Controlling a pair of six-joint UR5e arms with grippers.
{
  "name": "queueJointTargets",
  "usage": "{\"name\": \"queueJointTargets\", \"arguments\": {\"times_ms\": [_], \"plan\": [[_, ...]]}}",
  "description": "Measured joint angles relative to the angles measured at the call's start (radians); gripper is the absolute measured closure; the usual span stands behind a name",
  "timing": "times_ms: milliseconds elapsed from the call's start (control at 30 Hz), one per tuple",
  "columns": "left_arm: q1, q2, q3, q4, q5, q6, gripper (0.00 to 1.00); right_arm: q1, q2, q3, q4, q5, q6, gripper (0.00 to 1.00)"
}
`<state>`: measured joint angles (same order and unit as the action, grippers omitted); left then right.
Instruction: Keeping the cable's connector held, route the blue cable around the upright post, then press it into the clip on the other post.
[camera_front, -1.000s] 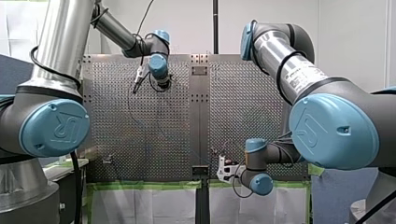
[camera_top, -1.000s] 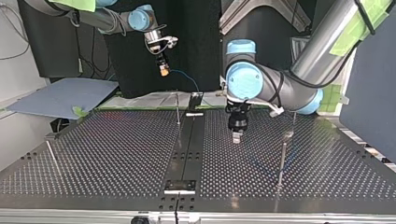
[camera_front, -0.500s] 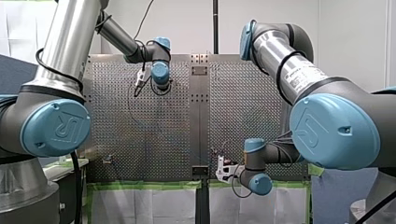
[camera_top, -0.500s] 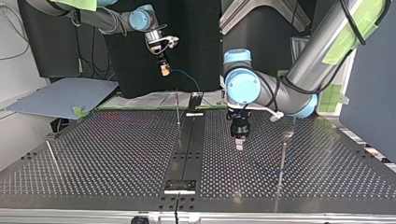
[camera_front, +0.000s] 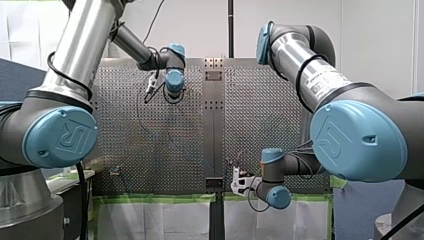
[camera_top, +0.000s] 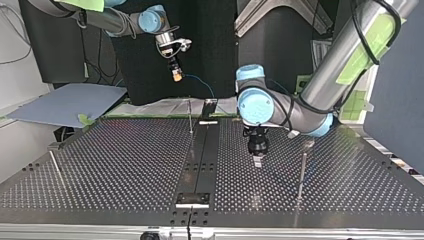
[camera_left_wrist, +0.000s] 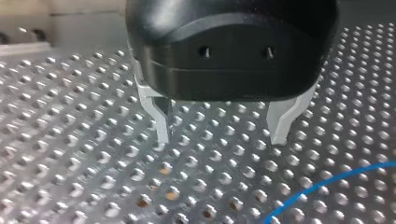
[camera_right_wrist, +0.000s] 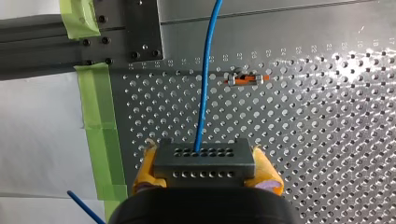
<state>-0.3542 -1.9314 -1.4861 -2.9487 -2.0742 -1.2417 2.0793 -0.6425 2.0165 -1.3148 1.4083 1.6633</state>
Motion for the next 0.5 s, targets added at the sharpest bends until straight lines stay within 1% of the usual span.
{"name": "queueJointTargets", "arguments": {"times_ms": [133, 300, 500], "plan": [[0.013, -0.007, 0.001, 0.001, -0.013, 0.008, 0.0, 0.002, 0.0, 0.0, -0.001, 0.0, 0.0, 1.0], [0.027, -0.009, 0.001, 0.006, -0.019, 0.026, 0.0, 0.004, 0.0, -0.001, -0.002, 0.0, -0.001, 1.0], [0.031, -0.043, 0.008, 0.012, -0.033, 0.064, 0.0, 0.007, 0.0, -0.001, -0.002, 0.0, -0.002, 1.0]]}}
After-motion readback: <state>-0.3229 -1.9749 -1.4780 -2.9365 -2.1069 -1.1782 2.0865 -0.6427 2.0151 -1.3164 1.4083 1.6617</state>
